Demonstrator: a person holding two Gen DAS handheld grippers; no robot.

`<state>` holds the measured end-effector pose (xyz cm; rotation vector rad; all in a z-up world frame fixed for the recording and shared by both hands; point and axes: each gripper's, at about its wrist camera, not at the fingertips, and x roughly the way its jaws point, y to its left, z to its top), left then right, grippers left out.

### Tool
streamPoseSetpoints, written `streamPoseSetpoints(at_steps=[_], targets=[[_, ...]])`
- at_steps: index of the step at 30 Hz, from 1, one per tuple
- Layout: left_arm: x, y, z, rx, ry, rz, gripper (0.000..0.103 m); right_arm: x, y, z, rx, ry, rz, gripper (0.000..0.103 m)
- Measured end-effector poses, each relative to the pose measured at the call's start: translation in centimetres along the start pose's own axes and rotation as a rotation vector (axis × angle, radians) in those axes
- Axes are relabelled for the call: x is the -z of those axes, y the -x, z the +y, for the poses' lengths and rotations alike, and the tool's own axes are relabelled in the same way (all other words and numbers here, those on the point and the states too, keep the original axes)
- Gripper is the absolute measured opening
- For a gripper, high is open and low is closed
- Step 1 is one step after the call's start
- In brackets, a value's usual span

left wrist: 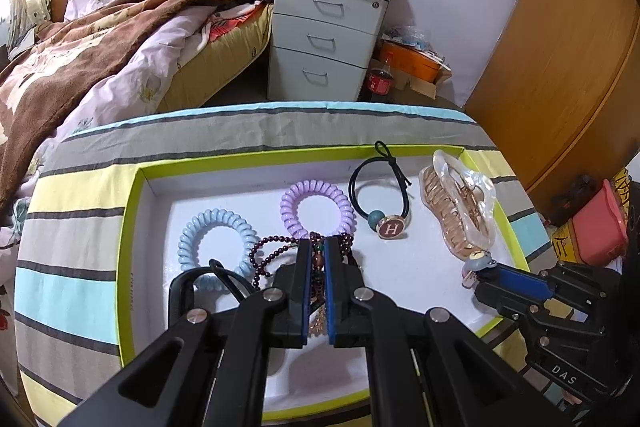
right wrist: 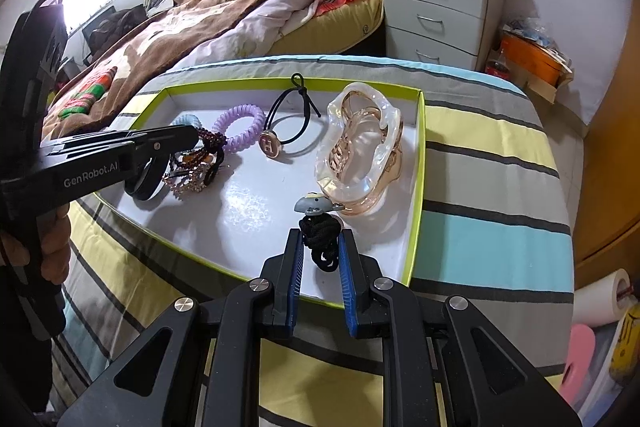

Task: Organize jewelry
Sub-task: 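Open both tools to release the items inside the box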

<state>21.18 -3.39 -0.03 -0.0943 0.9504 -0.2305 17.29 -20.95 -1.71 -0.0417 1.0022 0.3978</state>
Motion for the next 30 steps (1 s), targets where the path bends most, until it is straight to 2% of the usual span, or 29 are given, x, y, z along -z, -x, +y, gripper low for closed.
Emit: streamPoseSetpoints(at_steps=[14, 18, 19, 22, 30], targets=[[0.06, -0.05, 0.05, 0.01, 0.016, 0.008, 0.007, -0.21, -0.21, -0.2, -0.006, -0.01, 0.009, 0.019], [0.11, -0.06, -0.01, 0.004, 0.018, 0.012, 0.012, -0.17, -0.34, -0.42, -0.01, -0.021, 0.009, 0.02], [0.13, -0.02, -0.07, 0.008, 0.019, 0.012, 0.015, -0.1, -0.34, -0.41, -0.011, -0.024, 0.009, 0.021], [0.13, -0.08, -0.03, 0.01, 0.019, 0.016, 0.018, -0.02, -0.35, -0.49, -0.018, -0.033, 0.008, 0.032], [0.32, -0.05, -0.15, 0.012, 0.015, 0.02, 0.024, -0.01, -0.36, -0.55, -0.022, -0.041, 0.005, 0.033]])
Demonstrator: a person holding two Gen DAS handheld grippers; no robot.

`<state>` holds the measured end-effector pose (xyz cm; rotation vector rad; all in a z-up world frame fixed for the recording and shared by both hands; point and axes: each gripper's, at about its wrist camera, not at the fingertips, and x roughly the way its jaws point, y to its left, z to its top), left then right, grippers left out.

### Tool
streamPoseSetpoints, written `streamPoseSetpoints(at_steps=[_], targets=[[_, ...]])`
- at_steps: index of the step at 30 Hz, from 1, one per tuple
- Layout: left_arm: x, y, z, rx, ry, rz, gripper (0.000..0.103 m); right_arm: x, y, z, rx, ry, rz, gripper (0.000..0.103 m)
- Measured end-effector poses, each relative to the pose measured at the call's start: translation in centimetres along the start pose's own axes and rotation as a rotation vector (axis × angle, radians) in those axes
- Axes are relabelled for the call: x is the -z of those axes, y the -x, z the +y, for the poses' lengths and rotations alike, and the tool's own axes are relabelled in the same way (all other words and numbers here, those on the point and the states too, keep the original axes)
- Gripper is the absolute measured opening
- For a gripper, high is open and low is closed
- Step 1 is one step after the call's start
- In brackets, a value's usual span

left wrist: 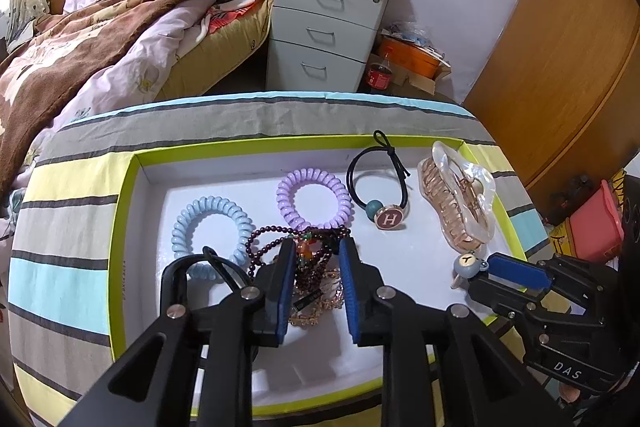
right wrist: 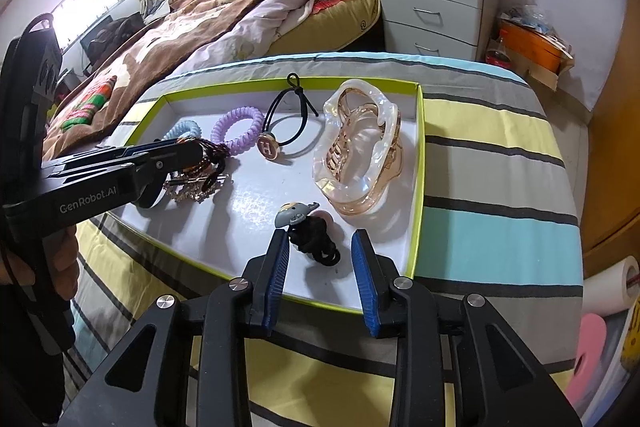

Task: Organize jewelry
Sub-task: 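Open both tools to release the items inside the box, then withdraw both open tools out of the box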

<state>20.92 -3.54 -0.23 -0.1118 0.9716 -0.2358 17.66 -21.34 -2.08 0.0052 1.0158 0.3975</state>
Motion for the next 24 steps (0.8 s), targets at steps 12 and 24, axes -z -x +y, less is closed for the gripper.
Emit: streamPoseSetpoints(at_steps=[12, 24], targets=[[0.2, 0.1, -0.1, 0.0, -0.002, 0.003, 0.036, 0.0, 0.2, 0.1, -0.023, -0.016, -0.001, 0.034], [0.6, 1.1, -0.5, -0.011, -0.033, -0.016, 0.049, 0.4, 1.5, 0.4, -0.04, -0.045, -0.047, 0.04]])
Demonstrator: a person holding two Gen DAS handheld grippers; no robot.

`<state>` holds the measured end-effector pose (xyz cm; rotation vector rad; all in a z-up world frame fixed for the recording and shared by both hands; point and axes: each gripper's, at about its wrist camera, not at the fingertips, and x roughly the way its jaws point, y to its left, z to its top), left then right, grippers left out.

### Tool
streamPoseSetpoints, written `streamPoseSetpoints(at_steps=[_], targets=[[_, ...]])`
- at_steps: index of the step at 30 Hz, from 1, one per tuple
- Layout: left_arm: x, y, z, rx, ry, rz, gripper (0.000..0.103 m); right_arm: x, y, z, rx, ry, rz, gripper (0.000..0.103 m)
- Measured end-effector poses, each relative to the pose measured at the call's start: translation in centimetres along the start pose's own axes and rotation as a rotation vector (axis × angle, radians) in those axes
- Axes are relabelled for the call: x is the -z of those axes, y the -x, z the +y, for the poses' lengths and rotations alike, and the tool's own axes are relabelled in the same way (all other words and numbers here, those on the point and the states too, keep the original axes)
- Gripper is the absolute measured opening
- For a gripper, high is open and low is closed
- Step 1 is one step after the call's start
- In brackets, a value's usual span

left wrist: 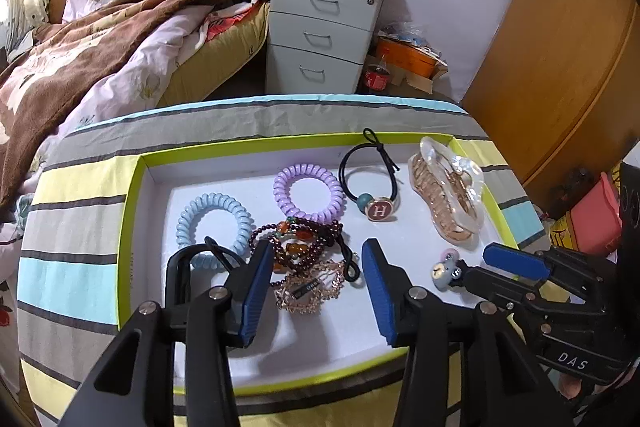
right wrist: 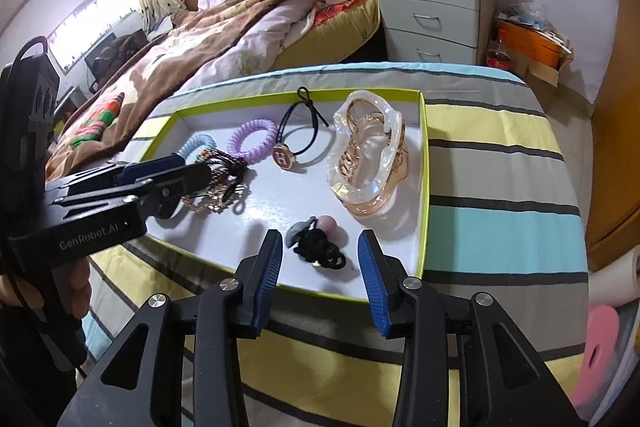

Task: Organize jewelry

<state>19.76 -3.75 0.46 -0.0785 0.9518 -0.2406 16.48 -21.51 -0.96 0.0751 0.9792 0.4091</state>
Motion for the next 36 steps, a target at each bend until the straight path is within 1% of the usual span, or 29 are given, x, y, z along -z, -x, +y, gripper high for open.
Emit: streamPoseSetpoints(at_steps=[5, 9, 11, 13, 16, 22, 25, 28, 31, 33, 36], targets=[[0.7, 1.5, -0.8, -0.012, -0.027, -0.028, 0.051, 0.5, 1.5, 1.0, 0.014, 0.001, -0.05, 0.041], [1.4, 2.9, -1.2, -0.033, -0.034, -0.055, 0.052, 1.1, 3.0, 1.8, 0.044, -0.002, -0.095, 0.041], [1.9, 3.7, -1.2, -0.048, -0.029, -0.072, 0.056, 1.4, 3.6, 1.9, 0.062, -0.017, -0.116, 0.041], [2.5, 4.4, -1.2, -0.06, -0.023, -0.085, 0.056, 1.8, 4.3, 2.2, 0.087, -0.025, -0.14, 0.041], [3.4, 5.6, -1.1, -0.08, -0.02, -0.103, 0.056, 2.5, 4.9, 2.7, 0.094, -0.027, -0.158, 0.041], [5.3, 7.4, -0.9, -0.128, 0.007, -0.138, 0.057, 3.8, 6.0, 4.1, 0.133, -0.005, -0.199, 0.041], [6.3, 8.2, -0.9, -0.144, 0.002, -0.145, 0.057, 4.4, 6.4, 4.8, 0.155, 0.012, -0.221, 0.041], [7.1, 8.8, -1.1, -0.166, 0.004, -0.156, 0.057, 4.9, 6.9, 5.1, 0.146, 0.003, -0.237, 0.041], [7.8, 9.2, -1.1, -0.164, 0.007, -0.159, 0.057, 5.5, 7.4, 5.5, 0.152, -0.006, -0.254, 0.041], [8.2, 9.2, -1.1, -0.179, 0.012, -0.16, 0.057, 5.9, 7.7, 5.8, 0.163, -0.006, -0.264, 0.041], [8.8, 9.5, -1.2, -0.184, 0.018, -0.181, 0.057, 6.4, 8.0, 6.2, 0.174, -0.002, -0.273, 0.041]])
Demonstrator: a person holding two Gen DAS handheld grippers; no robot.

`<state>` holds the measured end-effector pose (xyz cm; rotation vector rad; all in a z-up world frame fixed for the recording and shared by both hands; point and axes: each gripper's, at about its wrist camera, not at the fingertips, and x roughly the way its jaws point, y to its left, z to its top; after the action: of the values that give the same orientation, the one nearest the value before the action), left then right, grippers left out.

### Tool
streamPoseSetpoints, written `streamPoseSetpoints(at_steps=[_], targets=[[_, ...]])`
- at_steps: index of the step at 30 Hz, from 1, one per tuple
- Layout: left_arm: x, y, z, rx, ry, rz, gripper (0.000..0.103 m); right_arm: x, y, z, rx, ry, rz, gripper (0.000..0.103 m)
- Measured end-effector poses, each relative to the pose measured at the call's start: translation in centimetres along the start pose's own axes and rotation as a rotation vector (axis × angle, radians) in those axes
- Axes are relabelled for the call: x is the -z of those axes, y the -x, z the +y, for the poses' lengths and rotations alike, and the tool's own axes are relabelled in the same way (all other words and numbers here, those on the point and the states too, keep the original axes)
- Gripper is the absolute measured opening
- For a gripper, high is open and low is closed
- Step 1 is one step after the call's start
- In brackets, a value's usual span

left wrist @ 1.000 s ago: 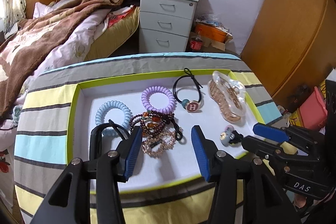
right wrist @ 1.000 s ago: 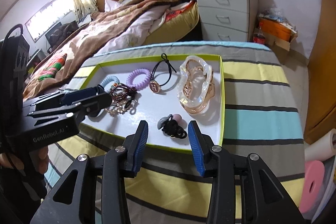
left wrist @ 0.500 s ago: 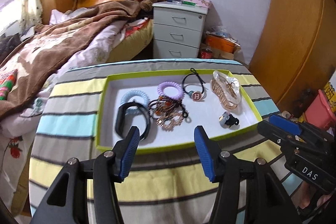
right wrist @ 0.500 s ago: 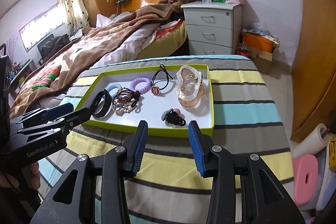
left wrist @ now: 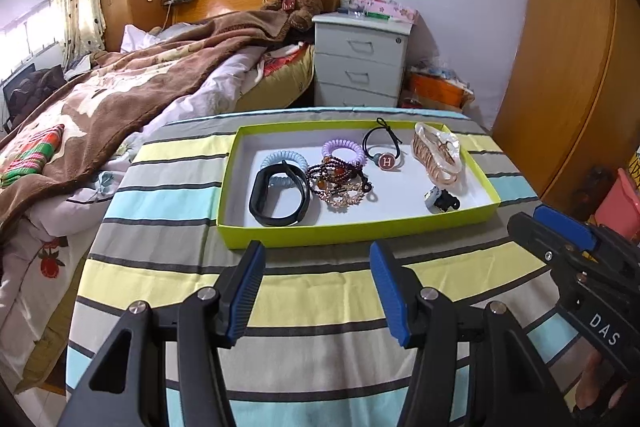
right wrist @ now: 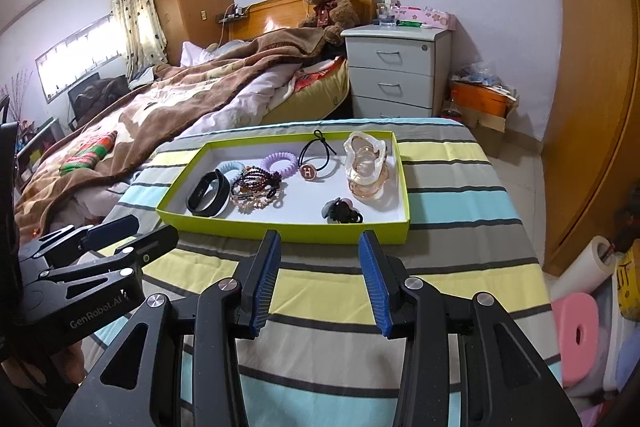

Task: Organize jewelry

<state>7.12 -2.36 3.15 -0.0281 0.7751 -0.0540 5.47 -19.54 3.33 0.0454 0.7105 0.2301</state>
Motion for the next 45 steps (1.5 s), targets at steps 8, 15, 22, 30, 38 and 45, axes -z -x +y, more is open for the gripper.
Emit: streamPoseSetpoints(at_steps=[8, 15, 22, 30, 38, 45], targets=[[0.8, 0.2, -0.5, -0.021, 0.004, 0.01, 0.057, 0.5, 0.3, 0.3, 0.009, -0.002, -0.004, 0.041], [1.1, 0.4, -0.9, -0.027, -0.015, 0.002, 0.057, 0.5, 0.4, 0.3, 0.01, -0.003, -0.007, 0.041], [1.1, 0.5, -0.8, -0.032, -0.004, 0.005, 0.057, 0.6, 0.7, 0.4, 0.009, -0.007, -0.011, 0.041], [1.4, 0.5, -0.6, -0.039, 0.009, 0.008, 0.057, 0.6, 0.9, 0.4, 0.01, -0.011, -0.015, 0.041], [1.5, 0.5, -0.3, -0.041, 0.017, 0.013, 0.057, 0.6, 0.9, 0.4, 0.01, -0.013, -0.018, 0.042], [1.6, 0.6, -0.2, -0.039, 0.018, 0.012, 0.057, 0.6, 1.1, 0.4, 0.01, -0.015, -0.019, 0.041]])
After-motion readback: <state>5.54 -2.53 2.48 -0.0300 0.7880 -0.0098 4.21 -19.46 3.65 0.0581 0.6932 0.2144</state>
